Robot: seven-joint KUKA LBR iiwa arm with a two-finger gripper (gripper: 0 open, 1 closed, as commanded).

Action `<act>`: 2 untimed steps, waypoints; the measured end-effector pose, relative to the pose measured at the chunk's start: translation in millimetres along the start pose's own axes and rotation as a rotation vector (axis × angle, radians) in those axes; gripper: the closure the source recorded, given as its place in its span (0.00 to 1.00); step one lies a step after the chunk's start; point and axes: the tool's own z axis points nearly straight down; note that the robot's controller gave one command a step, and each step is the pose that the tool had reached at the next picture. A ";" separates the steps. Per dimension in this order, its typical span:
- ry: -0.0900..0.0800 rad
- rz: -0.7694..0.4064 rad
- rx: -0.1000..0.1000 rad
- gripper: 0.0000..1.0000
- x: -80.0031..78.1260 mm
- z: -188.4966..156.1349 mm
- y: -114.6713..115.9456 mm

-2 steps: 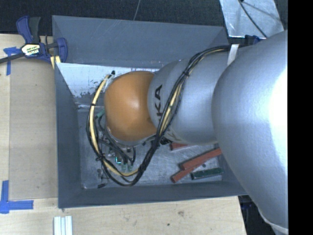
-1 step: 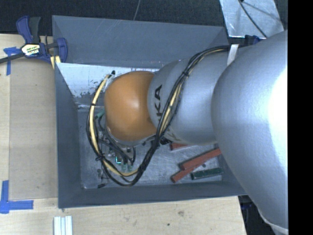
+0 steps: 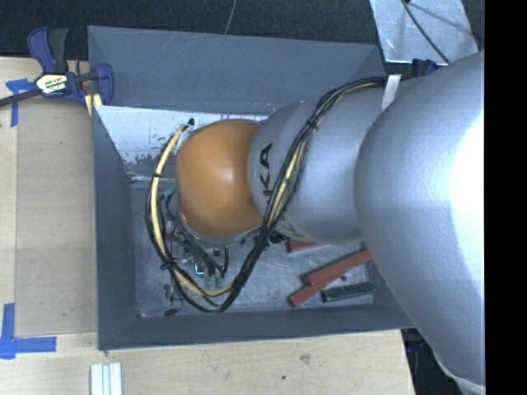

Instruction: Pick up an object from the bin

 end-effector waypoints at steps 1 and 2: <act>0.000 0.000 0.000 0.00 0.0 0.0 0.0; 0.000 0.000 0.000 0.00 0.0 0.0 -0.1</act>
Offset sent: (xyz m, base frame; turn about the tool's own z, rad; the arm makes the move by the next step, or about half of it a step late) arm 0.0000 0.0000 0.0000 0.0000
